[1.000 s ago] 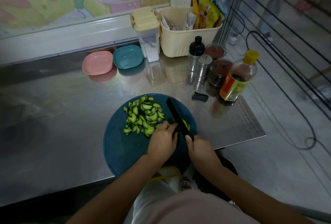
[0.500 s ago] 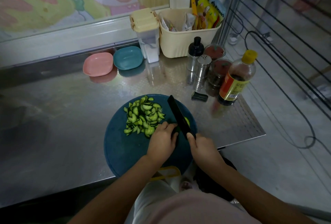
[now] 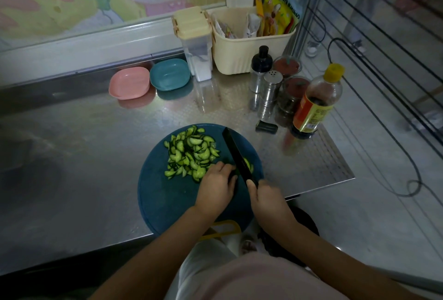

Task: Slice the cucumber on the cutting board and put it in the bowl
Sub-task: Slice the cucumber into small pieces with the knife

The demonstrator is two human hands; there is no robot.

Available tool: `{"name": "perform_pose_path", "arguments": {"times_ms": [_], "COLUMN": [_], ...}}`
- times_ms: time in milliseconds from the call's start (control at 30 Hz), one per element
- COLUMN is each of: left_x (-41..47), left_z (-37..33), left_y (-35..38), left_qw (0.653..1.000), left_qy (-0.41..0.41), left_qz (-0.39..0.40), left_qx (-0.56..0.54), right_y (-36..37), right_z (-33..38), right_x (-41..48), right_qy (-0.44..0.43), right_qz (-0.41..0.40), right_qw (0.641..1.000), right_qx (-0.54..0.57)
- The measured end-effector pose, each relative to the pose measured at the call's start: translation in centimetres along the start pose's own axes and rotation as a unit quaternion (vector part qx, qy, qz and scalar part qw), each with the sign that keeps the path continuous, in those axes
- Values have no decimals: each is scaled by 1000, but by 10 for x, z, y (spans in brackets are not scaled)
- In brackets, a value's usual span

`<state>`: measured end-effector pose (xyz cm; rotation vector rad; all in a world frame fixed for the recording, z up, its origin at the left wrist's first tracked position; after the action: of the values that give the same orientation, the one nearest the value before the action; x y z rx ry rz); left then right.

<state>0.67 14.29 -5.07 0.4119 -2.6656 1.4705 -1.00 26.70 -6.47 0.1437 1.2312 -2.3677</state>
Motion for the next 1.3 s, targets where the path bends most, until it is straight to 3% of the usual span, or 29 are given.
{"name": "perform_pose_path", "arguments": {"times_ms": [233,400,567,1300], "left_x": [0,-2,-2,-4], "left_z": [1,2,4,3], "left_y": [0,0,-1,-1], "left_qw": [1000,1000,1000,1000], "left_qy": [4,0,-12,6], "left_qz": [5,3,-4,4], "left_qx": [2,-8,-14,-5], "right_y": [17,11,4,17], "right_z": [-2,-11,-4,-11], "right_x": [11,9,4,6], "right_qy": [-45,8,-14,-4], "right_qz": [39,32,30,49], "right_qw": [995,999,999,998], "right_qx": [-83,-15,4,-50]}}
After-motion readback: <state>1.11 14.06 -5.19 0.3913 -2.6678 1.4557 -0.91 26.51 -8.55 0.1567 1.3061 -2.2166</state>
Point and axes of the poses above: each hand's wrist, its own x-axis towards the middle knuckle, its own y-axis out of the palm, z = x × y, the point moved 9 cm from there along x, towards the middle knuckle, and after that the axes turned 3 degrees about -x, right-handed, at the moved point
